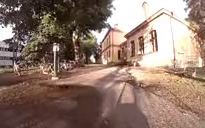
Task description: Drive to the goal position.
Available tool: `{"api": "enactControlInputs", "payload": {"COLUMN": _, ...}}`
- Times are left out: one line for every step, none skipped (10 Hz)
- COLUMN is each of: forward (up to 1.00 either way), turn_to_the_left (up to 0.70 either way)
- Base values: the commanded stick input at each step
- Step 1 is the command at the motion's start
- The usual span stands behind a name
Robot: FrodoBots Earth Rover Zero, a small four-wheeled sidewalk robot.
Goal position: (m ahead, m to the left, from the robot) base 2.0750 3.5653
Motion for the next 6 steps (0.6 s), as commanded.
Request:
{"api": "enactControlInputs", "payload": {"forward": 0.37, "turn_to_the_left": 0.00}}
{"api": "enactControlInputs", "payload": {"forward": 0.37, "turn_to_the_left": 0.00}}
{"api": "enactControlInputs", "payload": {"forward": 0.37, "turn_to_the_left": 0.00}}
{"api": "enactControlInputs", "payload": {"forward": 0.37, "turn_to_the_left": 0.00}}
{"api": "enactControlInputs", "payload": {"forward": 0.37, "turn_to_the_left": 0.00}}
{"api": "enactControlInputs", "payload": {"forward": 0.37, "turn_to_the_left": 0.00}}
